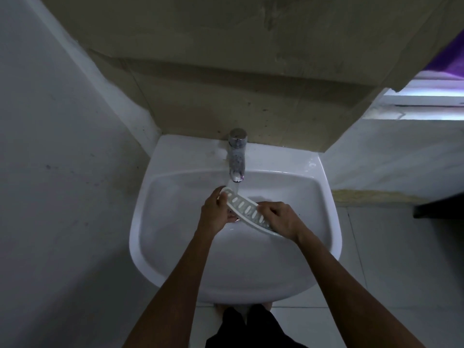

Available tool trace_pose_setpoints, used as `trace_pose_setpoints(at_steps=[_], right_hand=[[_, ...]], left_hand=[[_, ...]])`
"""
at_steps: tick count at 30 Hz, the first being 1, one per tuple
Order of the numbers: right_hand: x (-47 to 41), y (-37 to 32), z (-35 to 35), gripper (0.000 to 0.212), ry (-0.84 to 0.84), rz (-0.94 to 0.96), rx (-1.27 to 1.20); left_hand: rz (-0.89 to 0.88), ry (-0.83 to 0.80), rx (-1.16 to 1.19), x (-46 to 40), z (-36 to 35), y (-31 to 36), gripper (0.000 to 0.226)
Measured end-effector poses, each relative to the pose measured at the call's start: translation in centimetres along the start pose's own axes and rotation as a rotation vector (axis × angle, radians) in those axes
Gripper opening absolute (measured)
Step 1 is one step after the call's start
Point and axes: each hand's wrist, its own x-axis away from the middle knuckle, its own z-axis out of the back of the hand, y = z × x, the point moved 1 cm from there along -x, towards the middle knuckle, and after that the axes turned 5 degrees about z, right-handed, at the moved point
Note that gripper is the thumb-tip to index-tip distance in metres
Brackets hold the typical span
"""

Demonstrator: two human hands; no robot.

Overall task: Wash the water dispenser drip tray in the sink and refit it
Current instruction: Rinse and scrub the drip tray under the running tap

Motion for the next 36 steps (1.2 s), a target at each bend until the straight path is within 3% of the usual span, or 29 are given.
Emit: trace_pose_setpoints(at_steps=[6, 9, 18, 22, 28, 36], right_hand=[[-0.1, 0.0, 0.2, 0.047, 0.006, 0.016, 0.157], [-0.3, -0.1, 0.9, 0.052, 0.013, 0.018, 0.183], [0.2, 2.1, 2.2, 0.063, 0.192, -0.116, 0.076], [0.6, 2.8, 2.1, 0.047, 0.261, -0.158, -0.046], [0.8, 3.3, 1.9, 0.039, 0.378, -0.157, -0.139], [0.3, 2.3, 1.3, 0.015, 0.375, -0.063, -0.296]], left_hand=[[-0.071, 0.091, -0.232, -0.8, 0.5, -1.0, 0.034], [-0.054, 0.059, -0.198, -0.8, 0.5, -1.2, 0.021], [0.032, 0.009, 0.092, -0.8, 0.6, -1.1, 0.022], [0.043, -0.03, 0.159, -0.1, 0.4, -1.5, 0.031], [0.077, -0.116, 0.255, 0.4, -0.1, -1.7, 0.027], [0.061, 0.003, 0.235, -0.7, 0.2, -1.5, 0.031]])
